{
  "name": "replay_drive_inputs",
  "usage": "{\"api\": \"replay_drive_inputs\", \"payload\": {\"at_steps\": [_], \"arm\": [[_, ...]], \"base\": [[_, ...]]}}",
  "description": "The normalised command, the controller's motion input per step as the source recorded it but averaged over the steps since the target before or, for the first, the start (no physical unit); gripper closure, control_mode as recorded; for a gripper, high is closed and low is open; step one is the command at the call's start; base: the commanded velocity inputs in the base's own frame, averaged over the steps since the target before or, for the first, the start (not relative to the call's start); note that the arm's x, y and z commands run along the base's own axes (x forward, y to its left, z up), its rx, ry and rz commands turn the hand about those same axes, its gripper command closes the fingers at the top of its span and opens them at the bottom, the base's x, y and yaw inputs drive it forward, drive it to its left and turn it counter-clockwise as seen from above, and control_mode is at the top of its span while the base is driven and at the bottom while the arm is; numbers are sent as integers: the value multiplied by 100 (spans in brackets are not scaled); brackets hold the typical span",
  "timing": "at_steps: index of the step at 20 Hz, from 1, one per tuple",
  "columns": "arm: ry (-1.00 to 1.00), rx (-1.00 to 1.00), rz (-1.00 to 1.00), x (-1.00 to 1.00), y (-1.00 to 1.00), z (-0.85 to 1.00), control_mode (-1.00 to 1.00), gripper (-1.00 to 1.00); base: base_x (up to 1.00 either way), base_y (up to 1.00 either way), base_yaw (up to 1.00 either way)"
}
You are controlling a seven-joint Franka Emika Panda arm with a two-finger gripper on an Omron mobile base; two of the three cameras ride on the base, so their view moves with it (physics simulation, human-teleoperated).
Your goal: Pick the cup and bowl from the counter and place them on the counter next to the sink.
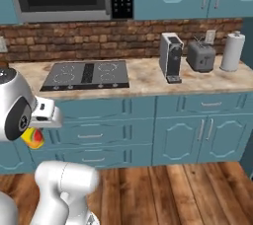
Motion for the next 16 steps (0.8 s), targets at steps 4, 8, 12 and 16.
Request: {"api": "replay_drive_inputs", "payload": {"at_steps": [4, 8, 12, 16], "arm": [[0, 0, 0, 0, 0, 0, 100, 100], [0, 0, 0, 0, 0, 0, 100, 100], [0, 0, 0, 0, 0, 0, 100, 100], [0, 0, 0, 0, 0, 0, 100, 100]], "base": [[-81, -53, -46], [-71, -42, -52], [-46, -32, -59], [-30, -21, -60]]}}
